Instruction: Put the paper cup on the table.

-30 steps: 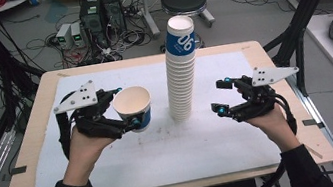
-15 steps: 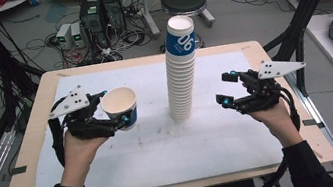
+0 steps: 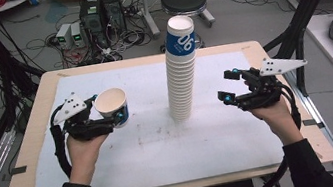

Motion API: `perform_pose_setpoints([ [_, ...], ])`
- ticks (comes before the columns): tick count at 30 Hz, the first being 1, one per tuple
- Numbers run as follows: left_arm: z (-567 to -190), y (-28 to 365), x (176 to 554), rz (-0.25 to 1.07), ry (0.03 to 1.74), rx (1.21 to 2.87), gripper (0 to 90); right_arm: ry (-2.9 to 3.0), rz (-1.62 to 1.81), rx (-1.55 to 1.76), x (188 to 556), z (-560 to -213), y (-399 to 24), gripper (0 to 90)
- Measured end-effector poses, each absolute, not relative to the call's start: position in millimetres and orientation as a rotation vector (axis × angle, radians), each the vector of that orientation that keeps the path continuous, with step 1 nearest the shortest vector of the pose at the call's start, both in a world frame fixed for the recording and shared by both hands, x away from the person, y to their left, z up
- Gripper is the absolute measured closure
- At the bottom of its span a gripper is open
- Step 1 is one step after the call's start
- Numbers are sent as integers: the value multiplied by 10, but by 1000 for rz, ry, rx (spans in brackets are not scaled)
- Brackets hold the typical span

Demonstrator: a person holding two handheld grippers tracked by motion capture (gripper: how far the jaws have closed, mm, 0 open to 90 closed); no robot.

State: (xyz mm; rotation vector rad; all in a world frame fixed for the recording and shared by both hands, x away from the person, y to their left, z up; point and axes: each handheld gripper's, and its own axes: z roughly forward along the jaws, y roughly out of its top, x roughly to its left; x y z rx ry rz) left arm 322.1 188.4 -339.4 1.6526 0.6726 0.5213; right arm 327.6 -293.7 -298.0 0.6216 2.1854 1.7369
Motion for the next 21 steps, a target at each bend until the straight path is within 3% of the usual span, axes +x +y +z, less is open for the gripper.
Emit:
perform_pose_setpoints([
  [12, -3636, 2018, 3289, 610, 783, 1608, 216, 2169, 1741, 621, 3277, -2973, -2964, 206],
  [21, -3823, 2070, 3375, 601, 856, 1611, 215, 2174, 1740, 628, 3279, -2975, -2960, 206],
])
